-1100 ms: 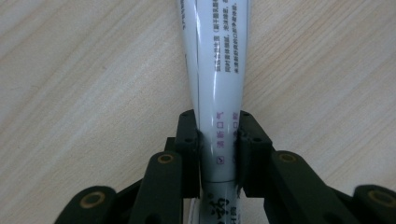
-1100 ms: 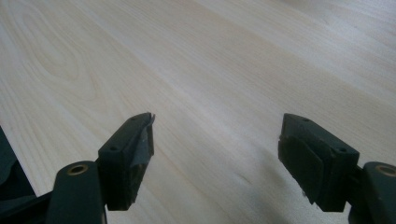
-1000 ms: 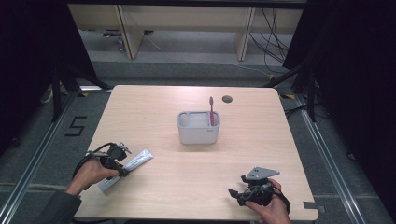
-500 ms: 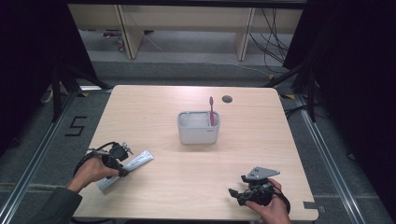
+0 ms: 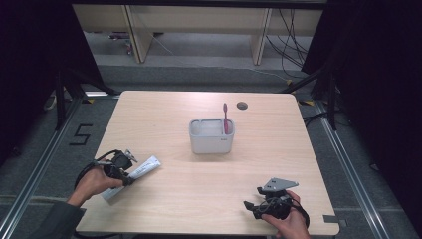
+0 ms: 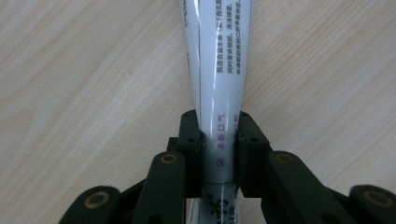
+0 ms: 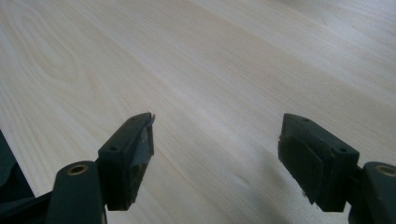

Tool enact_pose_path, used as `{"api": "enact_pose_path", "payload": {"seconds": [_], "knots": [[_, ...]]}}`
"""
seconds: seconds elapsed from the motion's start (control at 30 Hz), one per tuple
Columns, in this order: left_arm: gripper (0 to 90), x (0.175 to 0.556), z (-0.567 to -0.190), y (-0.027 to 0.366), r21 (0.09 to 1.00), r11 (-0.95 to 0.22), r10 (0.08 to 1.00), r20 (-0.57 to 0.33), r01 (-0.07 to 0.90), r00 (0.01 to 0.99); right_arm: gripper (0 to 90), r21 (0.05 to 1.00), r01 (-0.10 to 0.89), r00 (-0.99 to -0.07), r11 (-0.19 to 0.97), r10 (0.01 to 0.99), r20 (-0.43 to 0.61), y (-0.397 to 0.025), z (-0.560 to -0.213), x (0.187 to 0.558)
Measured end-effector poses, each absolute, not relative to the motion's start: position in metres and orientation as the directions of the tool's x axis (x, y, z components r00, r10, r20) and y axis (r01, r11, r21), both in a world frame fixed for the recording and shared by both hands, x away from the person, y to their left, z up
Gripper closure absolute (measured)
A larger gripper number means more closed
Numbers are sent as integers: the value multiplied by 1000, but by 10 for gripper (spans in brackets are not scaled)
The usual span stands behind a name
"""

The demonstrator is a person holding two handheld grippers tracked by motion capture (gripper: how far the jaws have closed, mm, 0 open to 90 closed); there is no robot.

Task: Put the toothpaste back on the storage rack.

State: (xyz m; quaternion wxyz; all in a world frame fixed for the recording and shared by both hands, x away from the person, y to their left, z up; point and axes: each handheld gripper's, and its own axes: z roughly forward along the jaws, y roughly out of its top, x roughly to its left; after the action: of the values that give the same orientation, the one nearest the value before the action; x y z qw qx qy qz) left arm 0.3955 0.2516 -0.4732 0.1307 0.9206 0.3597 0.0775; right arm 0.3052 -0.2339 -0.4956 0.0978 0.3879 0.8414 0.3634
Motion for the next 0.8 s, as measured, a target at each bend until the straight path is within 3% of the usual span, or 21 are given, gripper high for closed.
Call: {"api": "enact_pose_path", "payload": {"seconds": [0.27,0.5,0.8], "knots": [[751,398,-460,255,397,-665,701,42,632,712,277,691,579,-679,433,725,115,-234,-496,305],[750,407,-439,256,554,-568,744,29,609,668,277,690,580,-677,433,728,113,-235,-496,306],[749,420,-420,250,765,-404,797,25,502,604,277,697,574,-678,431,727,109,-236,-496,306]]}}
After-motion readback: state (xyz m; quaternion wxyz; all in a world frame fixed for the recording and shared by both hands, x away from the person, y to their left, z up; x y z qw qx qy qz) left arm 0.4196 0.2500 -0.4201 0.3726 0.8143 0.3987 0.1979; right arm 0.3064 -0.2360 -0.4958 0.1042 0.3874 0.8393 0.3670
